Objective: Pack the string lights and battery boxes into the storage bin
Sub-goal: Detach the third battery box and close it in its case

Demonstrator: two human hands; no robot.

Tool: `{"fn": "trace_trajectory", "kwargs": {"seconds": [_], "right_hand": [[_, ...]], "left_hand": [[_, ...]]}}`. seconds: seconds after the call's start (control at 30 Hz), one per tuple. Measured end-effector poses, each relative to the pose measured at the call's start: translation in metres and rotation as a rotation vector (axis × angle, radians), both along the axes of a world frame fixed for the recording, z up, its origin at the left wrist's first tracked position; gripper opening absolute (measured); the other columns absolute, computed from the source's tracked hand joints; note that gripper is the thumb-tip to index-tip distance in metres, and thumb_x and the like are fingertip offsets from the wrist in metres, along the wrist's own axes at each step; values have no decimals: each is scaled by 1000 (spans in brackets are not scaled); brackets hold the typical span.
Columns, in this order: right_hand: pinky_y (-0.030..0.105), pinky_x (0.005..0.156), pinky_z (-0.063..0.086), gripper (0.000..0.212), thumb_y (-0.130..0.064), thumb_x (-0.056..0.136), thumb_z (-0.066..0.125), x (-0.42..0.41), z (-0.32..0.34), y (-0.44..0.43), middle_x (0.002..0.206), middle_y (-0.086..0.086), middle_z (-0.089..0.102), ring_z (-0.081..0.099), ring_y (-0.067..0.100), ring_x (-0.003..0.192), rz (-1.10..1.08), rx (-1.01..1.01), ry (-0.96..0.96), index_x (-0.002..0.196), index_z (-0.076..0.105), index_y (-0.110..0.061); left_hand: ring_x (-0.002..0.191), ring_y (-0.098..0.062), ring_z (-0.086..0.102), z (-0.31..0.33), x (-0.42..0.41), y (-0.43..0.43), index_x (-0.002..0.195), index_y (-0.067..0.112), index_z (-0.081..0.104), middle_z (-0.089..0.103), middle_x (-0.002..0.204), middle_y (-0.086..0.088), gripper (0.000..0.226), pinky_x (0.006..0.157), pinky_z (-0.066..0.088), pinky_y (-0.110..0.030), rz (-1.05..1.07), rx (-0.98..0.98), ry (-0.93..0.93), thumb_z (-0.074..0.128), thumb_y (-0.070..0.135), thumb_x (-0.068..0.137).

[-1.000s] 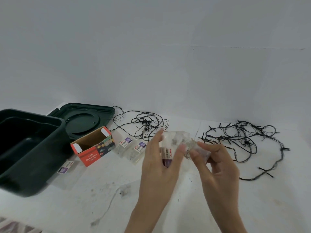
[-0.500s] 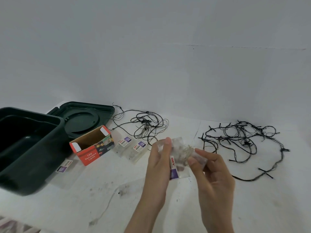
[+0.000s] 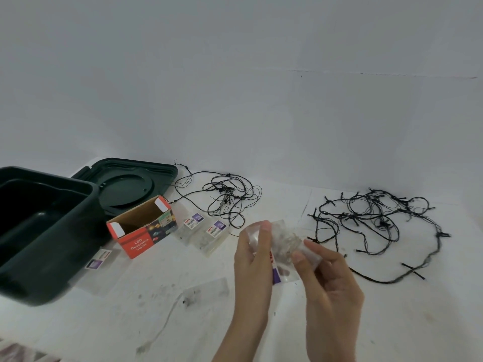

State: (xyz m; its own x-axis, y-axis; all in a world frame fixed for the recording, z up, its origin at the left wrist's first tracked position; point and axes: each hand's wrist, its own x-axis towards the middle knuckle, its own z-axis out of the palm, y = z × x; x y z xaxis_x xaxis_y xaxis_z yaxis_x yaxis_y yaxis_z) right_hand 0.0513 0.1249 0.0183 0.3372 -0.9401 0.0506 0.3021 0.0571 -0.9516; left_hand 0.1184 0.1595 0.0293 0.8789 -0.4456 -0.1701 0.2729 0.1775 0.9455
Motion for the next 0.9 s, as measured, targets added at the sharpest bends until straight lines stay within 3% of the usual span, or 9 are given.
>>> {"fn": "trace_trajectory", "kwargs": {"seconds": [0.13, 0.27, 0.37, 0.5, 0.6, 0.7, 0.77, 0.87, 0.9], "right_hand": [[11, 65, 49, 25, -11, 68, 74, 4, -8, 7, 73, 2, 70, 61, 8, 66, -64, -50, -8, 79, 74, -33], [10, 67, 44, 31, -20, 69, 80, 3, -11, 8, 79, -10, 57, 50, 7, 64, -34, -185, 61, 90, 73, -41], [7, 65, 42, 31, -19, 73, 65, 0, -10, 5, 74, -11, 56, 50, 4, 61, 23, -282, 107, 94, 71, -41], [7, 64, 44, 27, -19, 75, 78, 0, -11, 0, 72, -4, 63, 56, 6, 62, -44, -341, 116, 91, 71, -40], [12, 67, 48, 16, -32, 74, 75, -4, -12, -5, 71, -4, 65, 60, 10, 63, -2, -425, 176, 89, 71, -35], [10, 67, 48, 21, -9, 71, 80, -8, -13, -16, 67, 1, 69, 61, 9, 60, 126, -334, 252, 74, 74, -29], [10, 66, 48, 22, -5, 67, 81, -9, -15, -19, 65, 1, 70, 62, 9, 60, 163, -273, 257, 69, 74, -27], [13, 68, 49, 9, -33, 69, 80, -6, -14, -9, 68, -3, 70, 63, 11, 61, 110, -308, 220, 76, 73, -32], [13, 67, 49, 14, -45, 70, 75, -5, -13, -5, 70, -5, 69, 62, 11, 61, 84, -369, 213, 76, 73, -33]], "left_hand": [[81, -14, 70, -5, -4, -3, 95, 29, 63, 72, 88, 2, 23, 73, 54, -33, 48, -20, 75, 53, 48, 87], [78, -17, 71, -5, 3, -1, 103, 18, 63, 73, 87, -2, 30, 67, 57, -31, 85, -42, 108, 52, 43, 90], [85, -22, 71, -3, 6, 0, 102, 15, 63, 73, 92, -6, 35, 78, 57, -38, 83, -52, 111, 50, 45, 89], [84, -14, 71, -3, 2, 1, 104, 24, 62, 73, 93, 1, 31, 65, 55, -25, 46, -44, 91, 49, 47, 88], [88, -18, 71, -5, 4, 3, 105, 18, 61, 72, 98, -5, 37, 62, 55, -23, 12, -34, 110, 48, 48, 88], [94, -24, 69, -9, 7, 5, 99, 13, 60, 70, 102, -12, 42, 70, 57, -31, 4, -1, 106, 51, 51, 83], [98, -29, 67, -9, 7, 4, 96, 11, 59, 67, 104, -17, 43, 78, 55, -38, 7, 13, 102, 54, 51, 81], [88, -29, 67, -9, 9, 4, 97, 10, 62, 68, 96, -17, 36, 74, 53, -37, 8, 6, 129, 54, 44, 87], [81, -26, 66, -9, 11, 4, 95, 10, 62, 67, 89, -15, 36, 70, 51, -34, 0, -3, 138, 54, 44, 88]]}}
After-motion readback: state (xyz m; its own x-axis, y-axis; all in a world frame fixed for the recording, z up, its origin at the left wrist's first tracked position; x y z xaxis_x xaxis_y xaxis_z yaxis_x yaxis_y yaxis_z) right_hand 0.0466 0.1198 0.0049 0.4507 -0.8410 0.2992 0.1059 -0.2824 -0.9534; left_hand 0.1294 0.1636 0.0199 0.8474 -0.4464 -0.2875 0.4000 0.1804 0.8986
